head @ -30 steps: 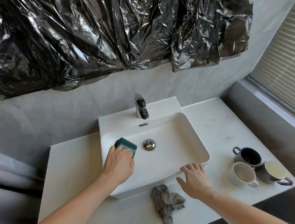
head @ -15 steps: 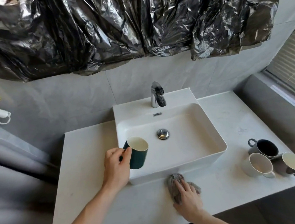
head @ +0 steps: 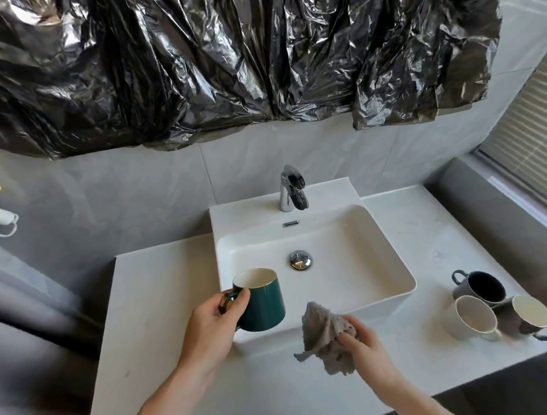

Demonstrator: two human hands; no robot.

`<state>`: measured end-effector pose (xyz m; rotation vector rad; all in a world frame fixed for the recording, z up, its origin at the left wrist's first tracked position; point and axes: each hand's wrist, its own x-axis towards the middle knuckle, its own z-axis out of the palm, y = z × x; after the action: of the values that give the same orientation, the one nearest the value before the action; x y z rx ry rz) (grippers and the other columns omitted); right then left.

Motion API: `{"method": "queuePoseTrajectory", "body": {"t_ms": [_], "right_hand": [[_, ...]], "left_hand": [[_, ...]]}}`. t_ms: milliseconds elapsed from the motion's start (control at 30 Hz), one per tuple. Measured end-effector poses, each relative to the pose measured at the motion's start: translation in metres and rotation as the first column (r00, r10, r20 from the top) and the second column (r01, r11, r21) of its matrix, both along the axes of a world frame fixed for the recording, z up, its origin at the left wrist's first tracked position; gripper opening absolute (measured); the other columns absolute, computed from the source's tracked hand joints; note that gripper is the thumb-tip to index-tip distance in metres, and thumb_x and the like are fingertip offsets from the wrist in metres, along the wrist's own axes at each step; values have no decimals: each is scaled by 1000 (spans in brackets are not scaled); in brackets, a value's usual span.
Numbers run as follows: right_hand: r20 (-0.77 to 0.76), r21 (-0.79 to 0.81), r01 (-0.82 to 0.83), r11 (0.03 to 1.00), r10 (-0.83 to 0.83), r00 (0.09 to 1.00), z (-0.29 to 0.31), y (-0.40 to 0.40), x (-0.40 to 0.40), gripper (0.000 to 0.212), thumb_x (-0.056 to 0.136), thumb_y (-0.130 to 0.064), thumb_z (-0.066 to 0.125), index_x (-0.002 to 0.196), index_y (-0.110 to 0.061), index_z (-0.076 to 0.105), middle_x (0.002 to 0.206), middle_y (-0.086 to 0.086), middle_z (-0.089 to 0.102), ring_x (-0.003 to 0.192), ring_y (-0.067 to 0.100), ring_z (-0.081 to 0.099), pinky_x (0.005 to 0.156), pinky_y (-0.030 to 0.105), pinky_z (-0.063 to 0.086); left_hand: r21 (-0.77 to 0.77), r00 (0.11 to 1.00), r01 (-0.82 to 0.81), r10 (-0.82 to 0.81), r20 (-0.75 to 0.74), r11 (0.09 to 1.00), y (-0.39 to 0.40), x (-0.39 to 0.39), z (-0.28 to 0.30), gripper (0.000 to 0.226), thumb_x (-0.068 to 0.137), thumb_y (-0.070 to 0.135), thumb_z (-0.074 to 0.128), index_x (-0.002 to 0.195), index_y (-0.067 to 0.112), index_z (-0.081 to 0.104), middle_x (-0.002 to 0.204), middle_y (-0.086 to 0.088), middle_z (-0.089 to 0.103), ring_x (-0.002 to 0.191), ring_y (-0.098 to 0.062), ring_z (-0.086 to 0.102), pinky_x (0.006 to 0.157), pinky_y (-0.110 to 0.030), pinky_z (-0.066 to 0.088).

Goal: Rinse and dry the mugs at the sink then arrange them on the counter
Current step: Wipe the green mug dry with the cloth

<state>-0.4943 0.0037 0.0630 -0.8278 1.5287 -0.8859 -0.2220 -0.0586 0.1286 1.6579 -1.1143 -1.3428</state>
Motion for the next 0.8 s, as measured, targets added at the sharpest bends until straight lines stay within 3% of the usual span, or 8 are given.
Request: {"method": "queuePoseTrajectory", "body": {"t_ms": [133,267,333,433,500,567,700,800], "right_hand": [[204,-120,78,990,-52,978,46,-9,13,29,99,-1,50,105,-19,72,90,16,73,78,26,67,65,34,49],[151,-264,-26,964,68,986,80,-18,38,34,96,-1,51,123,-19,62,85,14,71,72,24,64,59,23,50],[41,-334,-82,939,101,994,86,-22,52,44,90,-21,59,134,-27,54,102,9,69,82,19,64,70,24,54],[-295,-508,-183,841,30,955,81,-27,65,58,92,-40,63,147,-35,45,144,-12,46,128,10,55,106,32,48],[-456,-593,-239,769,-76,887,84,-29,74,58,94,-43,61,149,-35,44,150,-18,36,142,11,41,114,30,38],[-516,-647,-271,713,-147,844,89,-29,85,54,94,-41,61,146,-37,48,149,-15,36,141,10,39,114,32,36],[-416,-714,-172,679,-213,884,86,-42,91,44,96,-23,61,135,-35,48,146,-13,38,137,11,45,109,39,45],[-249,-647,0,763,-212,945,87,-56,87,39,99,-28,54,134,-38,41,138,-8,50,126,12,54,104,47,50]], "left_hand": [[6,1000,13,-13,-19,1000,-5,-10,4,75,67,72,71,81,0,55,77,4,55,78,-15,54,87,-48,59],[-16,999,12,-13,-41,1000,-9,-26,8,77,66,73,73,85,-1,62,76,3,63,76,-14,58,98,-55,56],[-50,999,-23,22,-36,998,-13,-31,13,77,66,75,73,87,1,68,76,-1,69,75,-15,62,94,-55,58],[-118,998,-63,66,18,991,-20,-34,21,70,69,77,70,82,9,73,81,-10,76,81,-29,72,87,-56,62],[-151,996,-69,77,47,986,-23,-38,28,66,70,78,69,79,13,74,75,-8,75,84,-36,71,85,-54,63],[-183,992,-70,87,91,981,-23,-44,35,64,72,78,66,79,15,73,69,-2,71,78,-31,68,85,-49,64],[-245,977,-84,128,171,966,-19,-51,47,47,79,71,65,87,26,77,75,9,76,84,-18,74,84,-43,61],[-244,980,-94,133,151,965,-19,-52,49,41,80,69,67,84,29,79,74,10,76,82,-19,73,81,-45,62]]}}
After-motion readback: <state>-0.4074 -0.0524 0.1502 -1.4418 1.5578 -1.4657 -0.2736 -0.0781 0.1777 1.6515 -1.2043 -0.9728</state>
